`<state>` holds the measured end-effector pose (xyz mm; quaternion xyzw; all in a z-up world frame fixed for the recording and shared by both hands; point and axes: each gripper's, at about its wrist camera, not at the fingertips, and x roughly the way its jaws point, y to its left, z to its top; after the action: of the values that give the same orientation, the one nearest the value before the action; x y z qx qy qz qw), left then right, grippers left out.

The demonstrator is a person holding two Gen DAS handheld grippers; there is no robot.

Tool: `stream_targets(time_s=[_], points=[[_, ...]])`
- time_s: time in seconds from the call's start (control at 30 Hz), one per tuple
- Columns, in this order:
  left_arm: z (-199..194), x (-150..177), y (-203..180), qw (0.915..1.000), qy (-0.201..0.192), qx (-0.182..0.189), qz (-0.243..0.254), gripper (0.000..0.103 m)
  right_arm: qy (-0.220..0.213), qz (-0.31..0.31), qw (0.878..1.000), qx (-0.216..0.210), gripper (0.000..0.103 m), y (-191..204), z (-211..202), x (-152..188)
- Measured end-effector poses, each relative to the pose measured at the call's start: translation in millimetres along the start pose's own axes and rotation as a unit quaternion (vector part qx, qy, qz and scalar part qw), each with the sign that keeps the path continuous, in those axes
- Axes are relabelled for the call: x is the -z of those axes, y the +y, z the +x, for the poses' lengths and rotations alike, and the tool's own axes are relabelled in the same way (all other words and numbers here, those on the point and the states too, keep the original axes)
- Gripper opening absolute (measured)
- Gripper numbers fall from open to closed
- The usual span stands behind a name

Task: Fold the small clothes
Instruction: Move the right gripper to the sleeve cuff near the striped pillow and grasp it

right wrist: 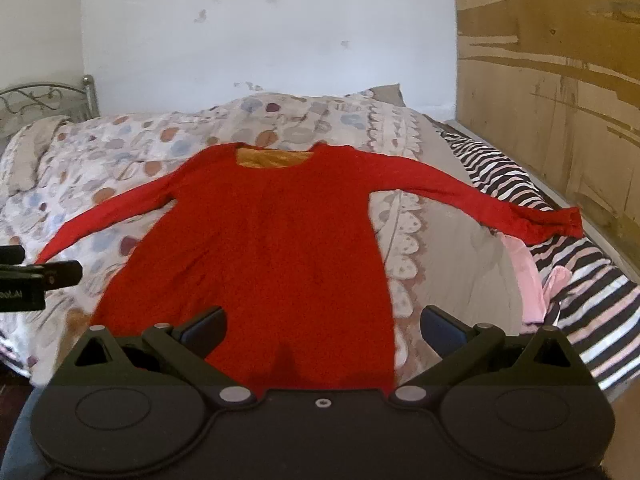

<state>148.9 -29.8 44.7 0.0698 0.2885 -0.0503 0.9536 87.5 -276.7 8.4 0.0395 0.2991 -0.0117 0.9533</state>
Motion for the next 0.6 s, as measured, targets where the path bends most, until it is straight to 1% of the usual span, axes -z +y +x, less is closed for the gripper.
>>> stream_targets(time_s=[0.07,0.17,0.27,0.43,0.53,0.6], points=[[21.0,-11.6,-2.0,1.0000,0.007,0.004,0.000,0.103,0.002,0.008,1.000,0.003,0.103,-8.5,16.5,-9.7],[50.0,-26.3,-2.7,0.9997,0.013,0.018,-0.012,0.103,-0.001,0.025,1.000,0.010,0.103,-22.5,41.5,-20.1],[79.7,-38.8,-4.4,0.9992,0.020,0.028,-0.022,0.103,0.006,0.037,0.999,0.027,0.103,-35.1,70.3,-30.7],[128.4,-56.3,-20.6,0.9991,0.030,0.030,-0.009,0.103,0.006,0.063,0.997,0.047,0.103,-53.4,106.9,-44.5],[155.3,-62.7,-31.3,0.9987,0.038,0.032,-0.009,0.103,-0.007,0.074,0.996,0.057,0.103,-65.1,124.0,-52.6],[172.1,-65.9,-35.7,0.9985,0.043,0.031,-0.014,0.103,-0.025,0.081,0.994,0.076,0.103,-74.7,133.3,-56.5]])
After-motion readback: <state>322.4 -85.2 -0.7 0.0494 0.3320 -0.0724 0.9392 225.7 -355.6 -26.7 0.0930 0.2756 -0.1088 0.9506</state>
